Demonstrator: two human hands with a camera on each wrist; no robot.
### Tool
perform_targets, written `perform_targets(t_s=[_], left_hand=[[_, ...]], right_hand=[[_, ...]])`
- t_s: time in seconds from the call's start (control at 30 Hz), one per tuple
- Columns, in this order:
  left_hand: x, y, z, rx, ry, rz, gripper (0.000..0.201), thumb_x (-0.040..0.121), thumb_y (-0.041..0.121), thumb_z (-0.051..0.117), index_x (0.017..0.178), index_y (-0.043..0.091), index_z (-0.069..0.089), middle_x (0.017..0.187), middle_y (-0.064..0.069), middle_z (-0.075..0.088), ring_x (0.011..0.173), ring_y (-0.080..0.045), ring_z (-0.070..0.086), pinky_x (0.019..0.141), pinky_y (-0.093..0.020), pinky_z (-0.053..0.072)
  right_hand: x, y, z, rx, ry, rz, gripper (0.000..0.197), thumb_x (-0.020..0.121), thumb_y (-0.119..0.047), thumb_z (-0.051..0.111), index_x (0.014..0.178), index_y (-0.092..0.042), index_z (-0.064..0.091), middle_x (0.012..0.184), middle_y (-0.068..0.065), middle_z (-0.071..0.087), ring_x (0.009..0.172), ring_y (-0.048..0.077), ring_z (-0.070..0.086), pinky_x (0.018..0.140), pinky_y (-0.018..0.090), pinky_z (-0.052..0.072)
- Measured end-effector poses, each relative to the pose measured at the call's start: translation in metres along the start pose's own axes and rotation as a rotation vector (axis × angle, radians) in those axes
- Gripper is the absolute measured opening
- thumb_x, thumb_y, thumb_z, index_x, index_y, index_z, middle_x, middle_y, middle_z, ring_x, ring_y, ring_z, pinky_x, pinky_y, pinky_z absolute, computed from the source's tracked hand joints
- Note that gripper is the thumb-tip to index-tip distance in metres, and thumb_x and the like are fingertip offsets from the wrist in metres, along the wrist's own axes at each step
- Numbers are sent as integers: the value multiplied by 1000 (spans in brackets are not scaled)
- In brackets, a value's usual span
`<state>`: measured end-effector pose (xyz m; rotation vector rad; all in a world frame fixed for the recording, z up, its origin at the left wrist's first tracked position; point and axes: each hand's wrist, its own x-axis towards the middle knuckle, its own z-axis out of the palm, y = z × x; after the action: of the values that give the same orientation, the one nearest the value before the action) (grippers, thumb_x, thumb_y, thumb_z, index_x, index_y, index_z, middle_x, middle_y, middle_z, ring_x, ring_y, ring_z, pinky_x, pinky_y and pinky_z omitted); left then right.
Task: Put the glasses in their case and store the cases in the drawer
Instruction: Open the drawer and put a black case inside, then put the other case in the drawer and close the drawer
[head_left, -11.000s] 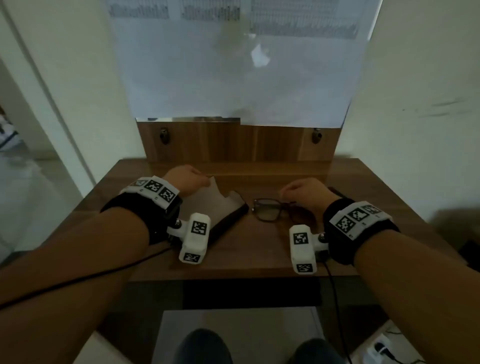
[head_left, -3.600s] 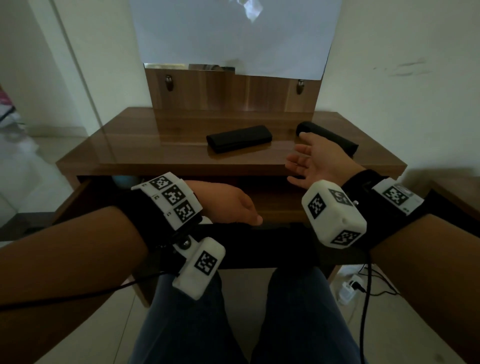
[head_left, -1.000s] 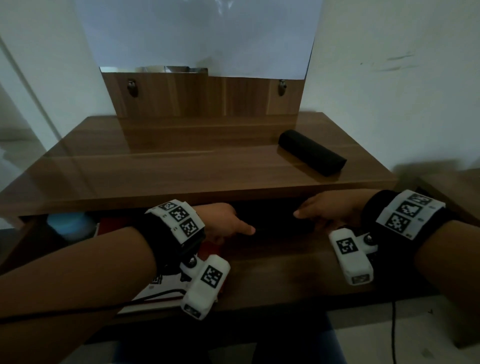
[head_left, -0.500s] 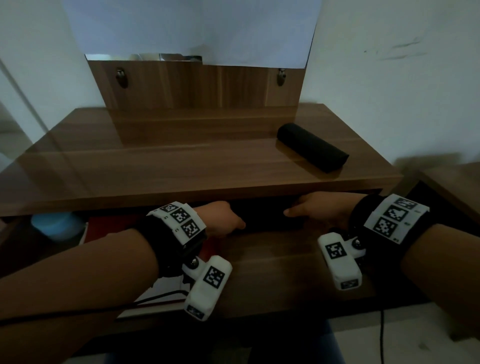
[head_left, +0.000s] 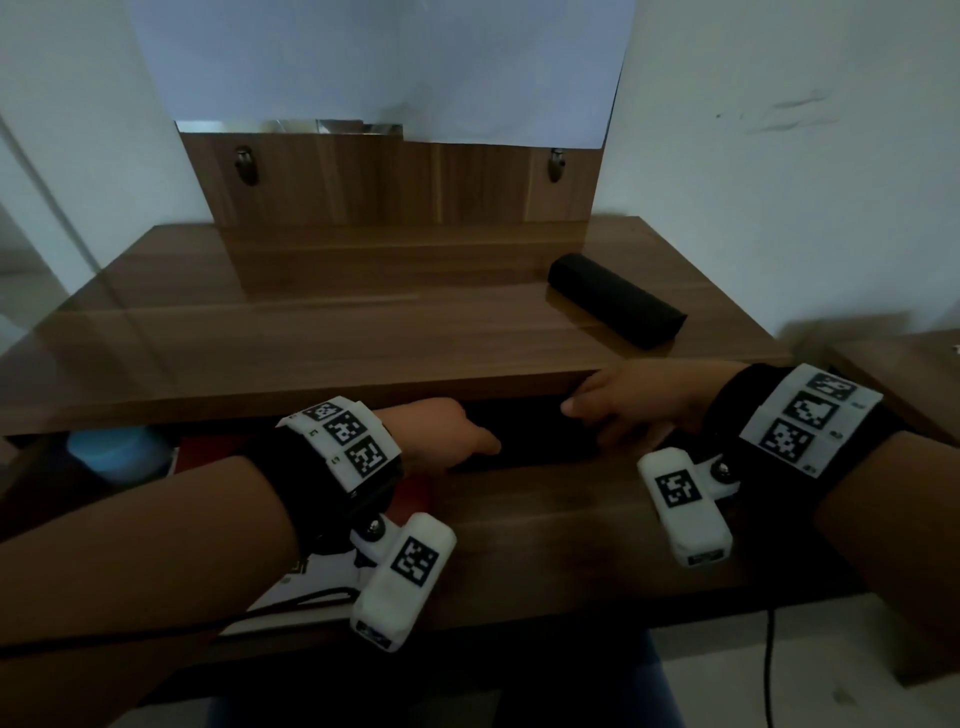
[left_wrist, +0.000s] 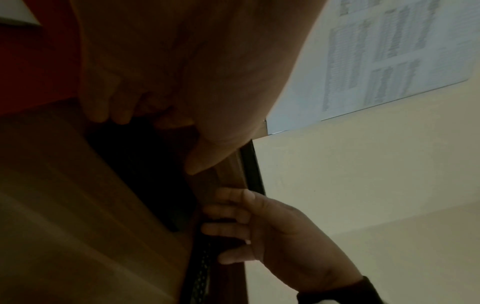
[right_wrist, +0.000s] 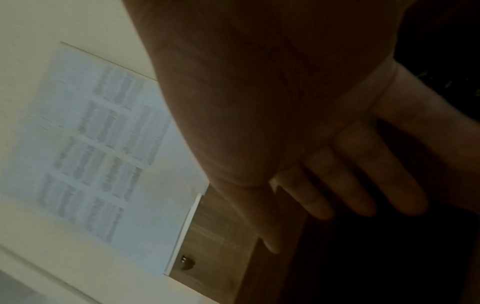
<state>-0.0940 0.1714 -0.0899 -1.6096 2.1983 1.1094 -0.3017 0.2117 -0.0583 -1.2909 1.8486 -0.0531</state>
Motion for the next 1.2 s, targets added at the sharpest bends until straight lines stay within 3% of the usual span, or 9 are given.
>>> perform_targets(t_s=[0.07, 0.13, 0.3, 0.4, 0.5, 0.63, 0.83, 1.0, 1.2], left_hand=[[-9, 7, -4, -12, 25, 39, 40, 93, 38, 53, 127, 18, 60, 128, -8, 59, 116, -26, 57, 99, -37, 46], [-16, 15, -10, -93, -12, 72, 46, 91, 44, 54, 131, 21, 59, 136, -2, 56, 123, -23, 52, 108, -39, 39], [-16, 30, -22, -475, -17, 190, 30, 94, 33, 53, 120, 23, 62, 118, 3, 67, 109, -11, 61, 99, -34, 46], [-11, 35, -24, -646, 51, 236, 18, 94, 30, 53, 107, 24, 65, 103, 5, 69, 99, -10, 64, 94, -32, 46], [-6, 39, -24, -756, 64, 257, 17, 94, 27, 54, 104, 21, 66, 99, 2, 68, 93, -13, 65, 92, -32, 46], [-4, 45, -20, -821, 61, 270, 19, 95, 25, 53, 107, 17, 65, 96, 1, 66, 87, -12, 64, 86, -29, 46], [-2, 47, -17, -864, 65, 287, 22, 96, 21, 51, 113, 14, 64, 92, 1, 66, 84, -11, 64, 81, -26, 49], [-3, 48, -18, -939, 93, 296, 21, 96, 20, 52, 113, 13, 62, 96, -1, 64, 87, -12, 65, 81, -27, 51], [-5, 47, -21, -1059, 123, 284, 28, 95, 21, 53, 121, 11, 57, 108, -5, 63, 99, -17, 67, 85, -29, 52]], right_hand=[[-7, -5, -6, 50, 18, -46, 46, 94, -42, 51, 135, -21, 49, 127, 3, 62, 107, 19, 63, 88, 41, 53], [-10, -8, -12, 92, 96, -100, 40, 94, -42, 51, 128, -20, 55, 113, -1, 68, 98, 15, 66, 82, 37, 52], [-7, -2, -28, 205, 520, -233, 21, 89, -32, 60, 100, -16, 67, 91, 2, 68, 73, 11, 62, 67, 25, 49], [4, 12, -39, 197, 683, -209, 35, 84, -30, 68, 114, -15, 60, 106, 4, 60, 75, 10, 56, 60, 21, 46], [18, 29, -49, 141, 758, -120, 69, 72, -42, 76, 130, -15, 50, 126, 12, 56, 106, 26, 59, 87, 39, 52], [31, 41, -52, 103, 756, -14, 93, 61, -55, 78, 137, -12, 44, 136, 17, 47, 120, 34, 51, 98, 48, 47], [33, 42, -51, 92, 724, 9, 70, 71, -44, 76, 124, -6, 51, 122, 18, 55, 102, 32, 59, 86, 43, 53], [30, 43, -49, 163, 726, -40, 63, 76, -36, 75, 124, -4, 50, 118, 15, 57, 90, 23, 56, 69, 32, 44], [25, 41, -40, 551, 748, -220, 60, 76, -31, 75, 124, -11, 45, 112, 10, 62, 93, 22, 68, 81, 36, 56]])
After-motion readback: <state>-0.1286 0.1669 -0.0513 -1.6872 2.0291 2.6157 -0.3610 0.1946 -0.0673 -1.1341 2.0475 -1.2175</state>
